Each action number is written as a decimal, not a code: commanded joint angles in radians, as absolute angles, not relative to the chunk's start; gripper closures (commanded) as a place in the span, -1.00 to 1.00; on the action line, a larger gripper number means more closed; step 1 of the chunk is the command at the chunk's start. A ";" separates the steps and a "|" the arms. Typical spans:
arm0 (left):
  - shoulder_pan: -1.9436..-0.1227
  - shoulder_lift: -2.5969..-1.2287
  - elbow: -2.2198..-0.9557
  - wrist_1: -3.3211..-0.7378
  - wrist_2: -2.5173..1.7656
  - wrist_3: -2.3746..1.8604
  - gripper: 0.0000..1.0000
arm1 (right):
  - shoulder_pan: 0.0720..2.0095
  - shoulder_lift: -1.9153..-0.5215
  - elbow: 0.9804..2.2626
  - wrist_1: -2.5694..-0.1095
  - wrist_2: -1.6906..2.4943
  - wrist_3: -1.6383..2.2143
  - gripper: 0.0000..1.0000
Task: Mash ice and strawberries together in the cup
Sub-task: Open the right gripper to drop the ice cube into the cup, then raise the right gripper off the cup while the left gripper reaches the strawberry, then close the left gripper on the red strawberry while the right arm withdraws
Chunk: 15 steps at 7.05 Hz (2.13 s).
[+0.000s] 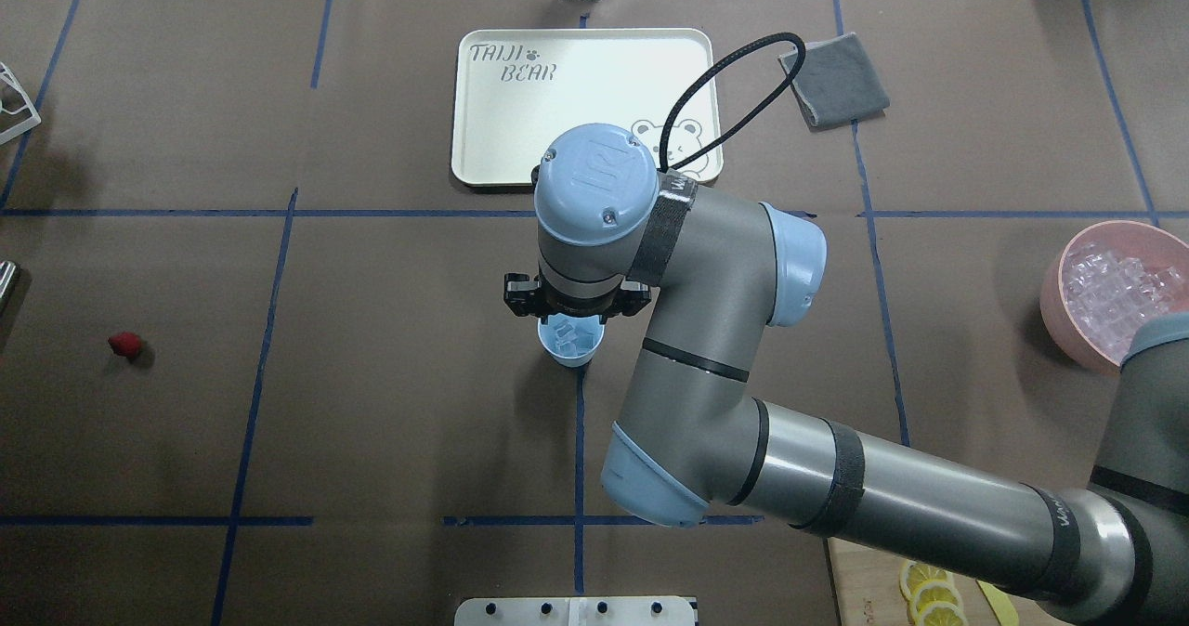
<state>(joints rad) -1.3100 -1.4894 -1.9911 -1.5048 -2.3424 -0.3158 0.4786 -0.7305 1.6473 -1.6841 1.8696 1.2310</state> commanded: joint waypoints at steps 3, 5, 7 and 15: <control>-1.298 -1.493 -1.991 -1.508 -2.342 -0.321 -1.00 | 0.489 -0.729 1.667 -1.687 1.870 1.232 -0.98; -1.216 -1.477 -1.991 -1.654 -2.338 -0.514 -1.00 | 0.534 -0.738 1.722 -1.692 1.878 1.232 -0.98; -1.108 -1.453 -1.961 -1.822 -2.252 -0.690 -1.00 | 0.593 -0.742 1.753 -1.713 1.902 1.220 -0.98; -0.844 -1.457 -1.686 -2.298 -2.051 -0.996 -1.00 | 0.655 -0.853 1.871 -1.712 1.921 1.206 -0.98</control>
